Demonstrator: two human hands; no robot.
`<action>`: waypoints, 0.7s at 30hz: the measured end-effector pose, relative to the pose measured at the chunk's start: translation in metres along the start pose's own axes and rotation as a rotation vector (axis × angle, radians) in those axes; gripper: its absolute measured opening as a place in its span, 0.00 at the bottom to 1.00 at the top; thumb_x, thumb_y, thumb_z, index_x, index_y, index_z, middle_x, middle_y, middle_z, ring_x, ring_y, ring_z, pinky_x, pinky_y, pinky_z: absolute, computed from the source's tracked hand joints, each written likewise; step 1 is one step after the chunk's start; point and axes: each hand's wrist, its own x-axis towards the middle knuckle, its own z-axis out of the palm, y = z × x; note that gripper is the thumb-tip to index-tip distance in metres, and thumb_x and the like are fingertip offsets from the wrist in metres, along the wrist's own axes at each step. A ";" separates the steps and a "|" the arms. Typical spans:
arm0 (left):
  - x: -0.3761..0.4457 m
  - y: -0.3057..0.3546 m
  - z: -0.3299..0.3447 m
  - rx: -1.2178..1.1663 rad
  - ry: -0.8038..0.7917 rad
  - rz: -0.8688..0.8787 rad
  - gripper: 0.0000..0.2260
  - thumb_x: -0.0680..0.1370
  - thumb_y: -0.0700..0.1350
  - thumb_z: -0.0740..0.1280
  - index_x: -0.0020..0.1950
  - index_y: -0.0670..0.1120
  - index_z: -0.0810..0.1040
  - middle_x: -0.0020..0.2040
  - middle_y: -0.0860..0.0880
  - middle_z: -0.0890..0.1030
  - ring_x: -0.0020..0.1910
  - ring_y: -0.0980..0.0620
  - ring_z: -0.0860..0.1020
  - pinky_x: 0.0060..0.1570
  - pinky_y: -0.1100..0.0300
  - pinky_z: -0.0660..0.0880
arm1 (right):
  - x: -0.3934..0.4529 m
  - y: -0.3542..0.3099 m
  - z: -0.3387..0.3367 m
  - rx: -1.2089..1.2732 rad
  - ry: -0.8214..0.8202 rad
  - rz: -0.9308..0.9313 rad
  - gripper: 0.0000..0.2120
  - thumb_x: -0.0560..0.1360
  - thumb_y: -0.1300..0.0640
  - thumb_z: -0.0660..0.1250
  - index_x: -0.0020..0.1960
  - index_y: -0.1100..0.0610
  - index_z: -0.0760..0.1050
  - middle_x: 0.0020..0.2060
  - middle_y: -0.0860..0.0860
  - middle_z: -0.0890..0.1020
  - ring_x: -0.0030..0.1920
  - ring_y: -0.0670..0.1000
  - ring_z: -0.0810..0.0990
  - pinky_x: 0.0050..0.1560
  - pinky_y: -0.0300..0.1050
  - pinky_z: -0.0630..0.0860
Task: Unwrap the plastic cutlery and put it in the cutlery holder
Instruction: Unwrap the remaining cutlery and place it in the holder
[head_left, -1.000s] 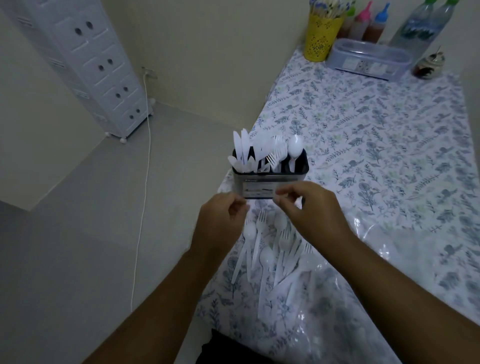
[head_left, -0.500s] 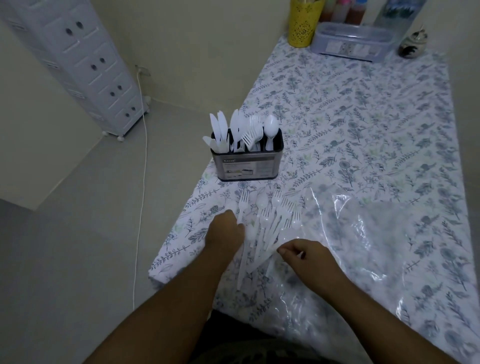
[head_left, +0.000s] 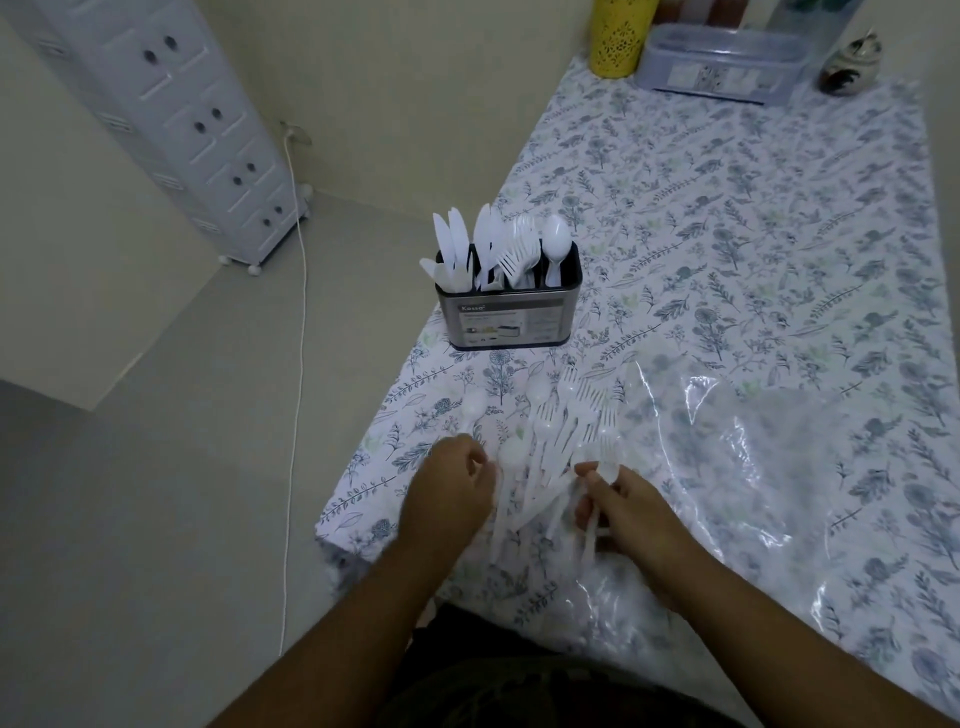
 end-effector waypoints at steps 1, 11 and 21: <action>0.009 -0.013 -0.004 0.008 0.054 -0.070 0.04 0.77 0.46 0.69 0.50 0.49 0.75 0.44 0.54 0.75 0.43 0.56 0.75 0.40 0.64 0.69 | 0.000 0.004 -0.005 -0.023 0.031 0.006 0.11 0.84 0.51 0.60 0.55 0.51 0.80 0.38 0.53 0.84 0.43 0.53 0.83 0.49 0.54 0.80; 0.028 -0.022 -0.001 -0.095 -0.049 -0.272 0.06 0.78 0.46 0.71 0.47 0.44 0.78 0.40 0.50 0.79 0.38 0.53 0.78 0.32 0.66 0.70 | 0.012 0.032 -0.011 0.130 0.082 0.088 0.14 0.84 0.52 0.59 0.55 0.55 0.83 0.37 0.56 0.80 0.41 0.58 0.81 0.53 0.59 0.78; 0.038 -0.023 0.020 0.111 0.020 -0.209 0.13 0.77 0.51 0.70 0.53 0.44 0.72 0.49 0.46 0.76 0.47 0.47 0.77 0.44 0.56 0.73 | 0.012 0.031 -0.017 0.238 0.104 0.134 0.14 0.85 0.54 0.58 0.58 0.58 0.81 0.32 0.54 0.79 0.35 0.54 0.75 0.37 0.49 0.71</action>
